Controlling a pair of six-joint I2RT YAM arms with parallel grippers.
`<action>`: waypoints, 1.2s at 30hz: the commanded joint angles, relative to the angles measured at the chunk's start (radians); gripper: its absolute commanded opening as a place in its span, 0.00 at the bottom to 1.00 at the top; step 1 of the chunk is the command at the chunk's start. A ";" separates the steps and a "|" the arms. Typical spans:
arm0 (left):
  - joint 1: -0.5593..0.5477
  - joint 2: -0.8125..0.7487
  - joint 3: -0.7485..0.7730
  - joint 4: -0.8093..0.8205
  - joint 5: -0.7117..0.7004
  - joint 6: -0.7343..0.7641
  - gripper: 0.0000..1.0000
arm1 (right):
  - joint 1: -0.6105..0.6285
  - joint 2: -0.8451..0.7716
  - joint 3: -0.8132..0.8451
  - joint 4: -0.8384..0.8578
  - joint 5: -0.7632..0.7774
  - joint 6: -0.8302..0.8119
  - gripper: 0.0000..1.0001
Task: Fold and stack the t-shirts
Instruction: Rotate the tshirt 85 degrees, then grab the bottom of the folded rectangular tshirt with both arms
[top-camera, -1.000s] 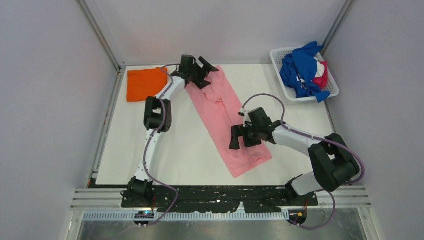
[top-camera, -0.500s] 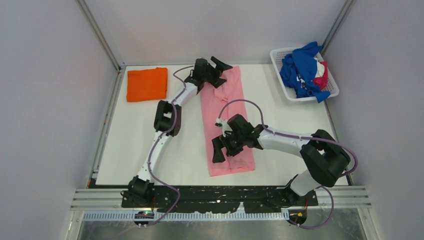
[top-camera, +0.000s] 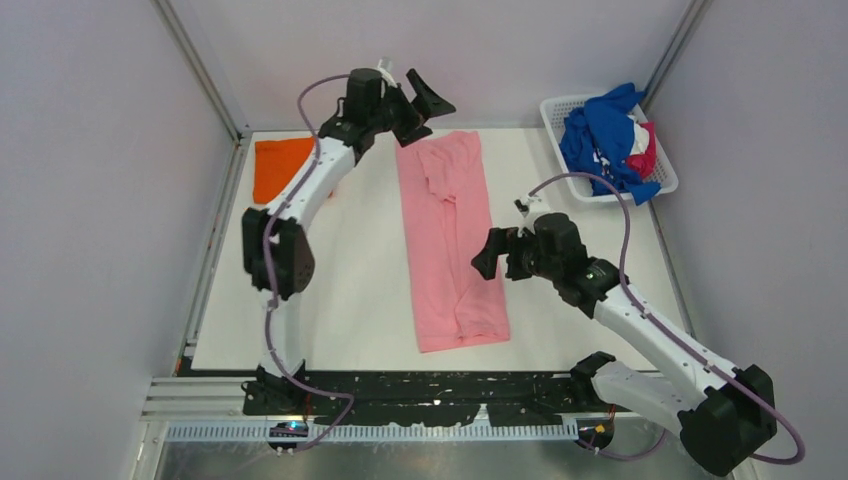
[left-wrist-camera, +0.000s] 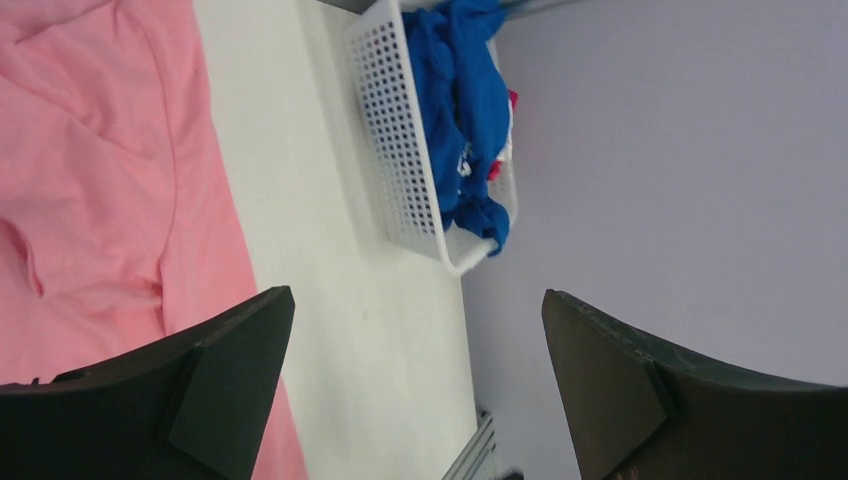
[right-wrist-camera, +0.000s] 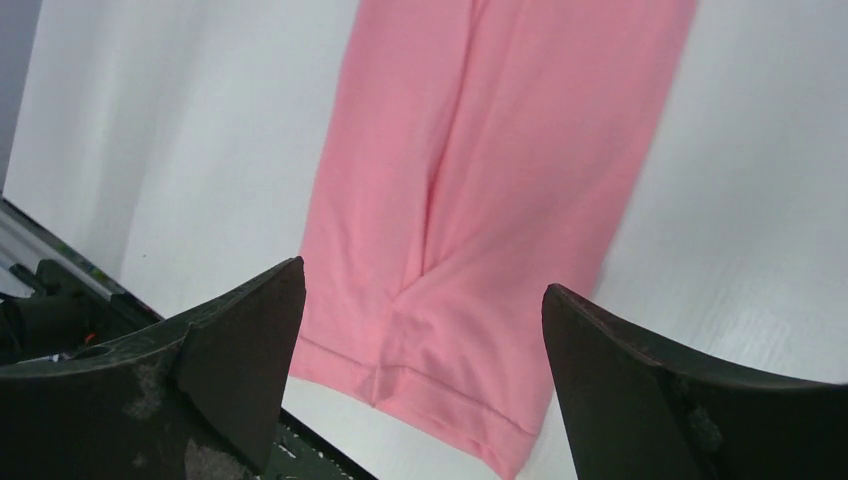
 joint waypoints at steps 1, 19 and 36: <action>-0.031 -0.378 -0.309 -0.191 -0.035 0.249 1.00 | -0.071 -0.087 -0.076 -0.105 0.034 0.021 0.95; -0.485 -0.993 -1.469 -0.170 -0.147 0.200 0.94 | -0.096 -0.119 -0.260 -0.235 -0.149 0.086 0.91; -0.561 -0.762 -1.467 -0.030 -0.161 0.099 0.46 | -0.096 -0.058 -0.364 -0.150 -0.170 0.111 0.64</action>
